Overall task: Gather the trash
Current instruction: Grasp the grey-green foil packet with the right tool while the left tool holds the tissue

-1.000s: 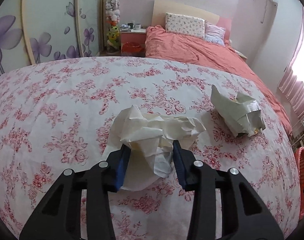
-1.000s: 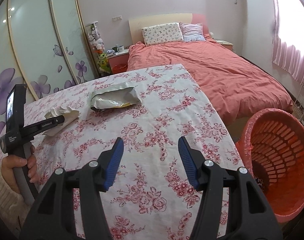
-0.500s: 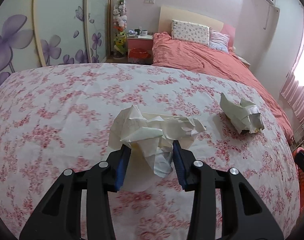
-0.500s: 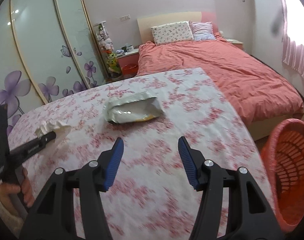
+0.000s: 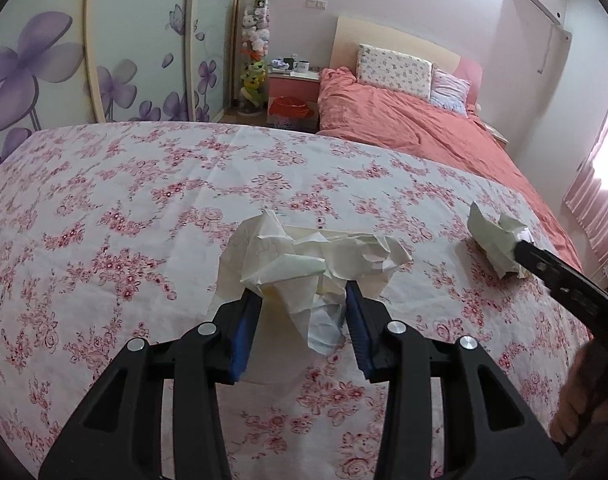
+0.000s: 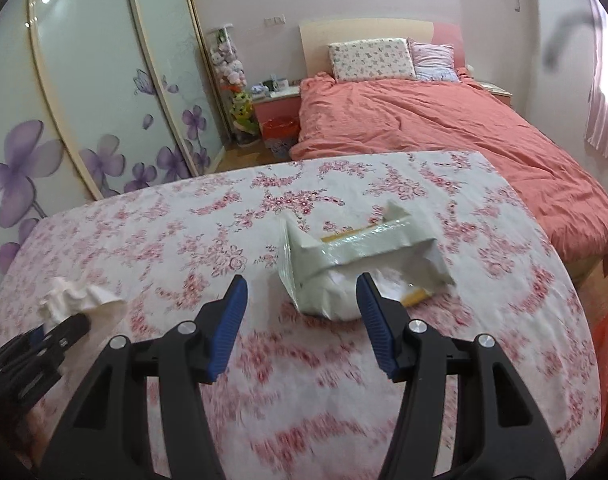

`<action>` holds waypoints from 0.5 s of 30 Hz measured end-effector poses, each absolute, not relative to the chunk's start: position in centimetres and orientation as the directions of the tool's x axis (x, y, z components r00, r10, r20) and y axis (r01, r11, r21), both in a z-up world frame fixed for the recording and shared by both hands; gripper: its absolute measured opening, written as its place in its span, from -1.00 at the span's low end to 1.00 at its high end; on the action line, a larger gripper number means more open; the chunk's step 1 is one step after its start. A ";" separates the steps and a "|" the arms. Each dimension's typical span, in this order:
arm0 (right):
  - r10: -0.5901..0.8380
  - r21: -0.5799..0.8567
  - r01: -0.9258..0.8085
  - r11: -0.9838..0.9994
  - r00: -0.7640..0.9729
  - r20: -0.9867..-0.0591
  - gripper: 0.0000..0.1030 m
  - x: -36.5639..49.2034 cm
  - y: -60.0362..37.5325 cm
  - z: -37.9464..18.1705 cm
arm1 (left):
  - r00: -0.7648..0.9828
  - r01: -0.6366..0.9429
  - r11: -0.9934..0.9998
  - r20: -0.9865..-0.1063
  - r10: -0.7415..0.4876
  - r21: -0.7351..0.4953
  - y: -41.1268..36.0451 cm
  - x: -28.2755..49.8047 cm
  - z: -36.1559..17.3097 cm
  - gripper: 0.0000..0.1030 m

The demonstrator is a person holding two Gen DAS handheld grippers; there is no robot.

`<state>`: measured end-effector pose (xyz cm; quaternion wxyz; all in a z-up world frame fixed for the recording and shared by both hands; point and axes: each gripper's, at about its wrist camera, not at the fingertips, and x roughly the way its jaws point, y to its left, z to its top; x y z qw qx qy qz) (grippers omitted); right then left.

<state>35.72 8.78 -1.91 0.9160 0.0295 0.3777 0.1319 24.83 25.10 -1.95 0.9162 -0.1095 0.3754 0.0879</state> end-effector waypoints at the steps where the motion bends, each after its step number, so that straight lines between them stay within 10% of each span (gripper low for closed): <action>1: 0.247 0.138 -0.211 0.968 0.677 -0.694 0.13 36.2 9.3 -2.2 | 0.702 -0.245 0.959 -0.708 0.076 -0.140 25.2 24.9 -2.0 -0.20; 5: 0.155 0.048 -0.176 0.983 0.666 -0.730 0.10 37.7 11.0 -3.5 | 0.700 -0.243 0.959 -0.711 0.068 -0.148 25.3 25.0 -2.3 -0.20; 10: 0.154 0.063 -0.164 0.984 0.636 -0.757 -0.92 38.4 10.2 -4.9 | 0.699 -0.238 0.959 -0.712 0.059 -0.155 25.1 25.1 -2.5 -0.20; 15: 0.189 0.094 -0.175 0.980 0.681 -0.707 -0.97 37.3 8.0 -3.9 | 0.702 -0.226 0.962 -0.710 0.053 -0.153 24.5 25.0 -2.3 -0.20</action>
